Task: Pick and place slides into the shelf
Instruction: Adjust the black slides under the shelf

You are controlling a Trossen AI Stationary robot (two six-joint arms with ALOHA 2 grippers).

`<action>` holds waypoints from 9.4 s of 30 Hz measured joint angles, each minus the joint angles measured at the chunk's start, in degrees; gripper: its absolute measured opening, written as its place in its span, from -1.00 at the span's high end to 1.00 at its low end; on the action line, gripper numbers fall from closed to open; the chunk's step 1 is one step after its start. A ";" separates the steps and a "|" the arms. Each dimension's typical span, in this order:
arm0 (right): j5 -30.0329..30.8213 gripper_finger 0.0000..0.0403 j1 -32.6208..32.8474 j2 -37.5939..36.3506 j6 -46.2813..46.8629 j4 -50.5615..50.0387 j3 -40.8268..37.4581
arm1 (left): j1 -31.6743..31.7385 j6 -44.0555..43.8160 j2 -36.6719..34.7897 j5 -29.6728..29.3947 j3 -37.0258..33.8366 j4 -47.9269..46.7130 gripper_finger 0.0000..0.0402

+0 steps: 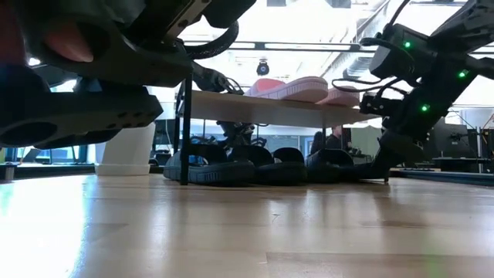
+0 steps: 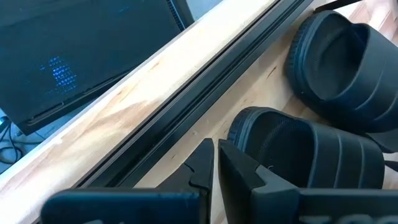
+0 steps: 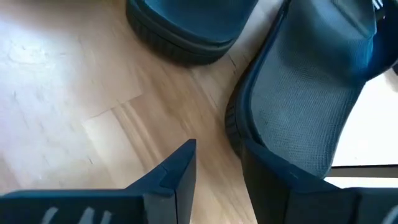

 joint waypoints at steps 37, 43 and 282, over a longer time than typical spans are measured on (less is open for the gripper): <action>15.51 0.97 12.10 1.84 64.03 10.80 -2.65 | 0.04 5.71 -0.02 0.48 0.02 -2.93 0.94; 20.33 0.99 11.49 5.88 72.40 23.09 -7.84 | 0.04 6.96 -0.07 0.96 0.01 -3.19 0.94; -2.54 1.00 21.38 3.04 10.93 25.58 -0.13 | -25.04 -5.72 -61.25 -40.54 -21.99 -30.92 0.94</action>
